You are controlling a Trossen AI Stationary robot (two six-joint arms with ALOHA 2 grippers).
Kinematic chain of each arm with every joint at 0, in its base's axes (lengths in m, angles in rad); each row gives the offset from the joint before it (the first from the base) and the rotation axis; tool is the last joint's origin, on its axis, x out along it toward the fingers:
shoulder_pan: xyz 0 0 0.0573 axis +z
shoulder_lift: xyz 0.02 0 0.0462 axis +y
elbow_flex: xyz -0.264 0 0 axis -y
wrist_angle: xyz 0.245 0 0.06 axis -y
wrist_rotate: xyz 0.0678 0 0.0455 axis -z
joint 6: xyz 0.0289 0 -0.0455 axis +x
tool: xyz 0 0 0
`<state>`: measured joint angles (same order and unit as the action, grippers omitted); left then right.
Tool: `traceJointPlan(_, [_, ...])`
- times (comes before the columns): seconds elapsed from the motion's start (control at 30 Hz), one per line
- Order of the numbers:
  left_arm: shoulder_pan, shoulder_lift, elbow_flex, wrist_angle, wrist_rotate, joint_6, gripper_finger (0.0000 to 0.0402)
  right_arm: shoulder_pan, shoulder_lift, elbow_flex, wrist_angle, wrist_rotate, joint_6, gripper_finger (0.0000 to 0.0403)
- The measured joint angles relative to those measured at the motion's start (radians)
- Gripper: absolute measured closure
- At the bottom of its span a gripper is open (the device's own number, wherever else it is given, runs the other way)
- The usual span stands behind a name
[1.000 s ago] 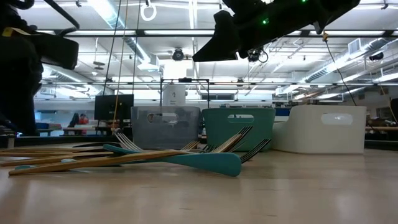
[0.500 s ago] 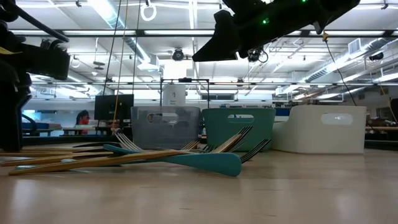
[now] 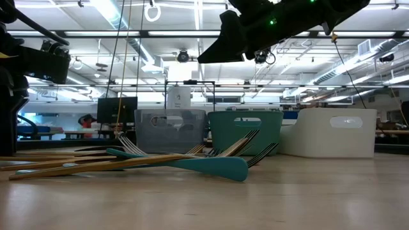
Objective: Sort silverware by color (type)
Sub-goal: Put the gold fork into the black bin
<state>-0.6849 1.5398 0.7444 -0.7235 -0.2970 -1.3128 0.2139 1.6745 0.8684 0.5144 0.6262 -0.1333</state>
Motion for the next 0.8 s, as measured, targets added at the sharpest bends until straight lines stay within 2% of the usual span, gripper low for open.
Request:
traceJointPlan(0.33, [0.001, 0.0, 0.0, 0.002, -0.002, 0.009, 0.034, 0.001, 0.0, 0.0, 0.0, 0.0, 0.0, 0.03])
traceJointPlan(0.6, [0.009, 0.005, 0.001, 0.002, 0.012, 0.045, 0.0388, 0.001, 0.0, 0.0, 0.0, 0.0, 0.0, 0.03])
traceJointPlan(0.8, [0.01, 0.005, 0.001, -0.008, 0.012, 0.053, 0.0394, 0.001, 0.0, 0.0, -0.001, -0.001, 0.0, 0.03])
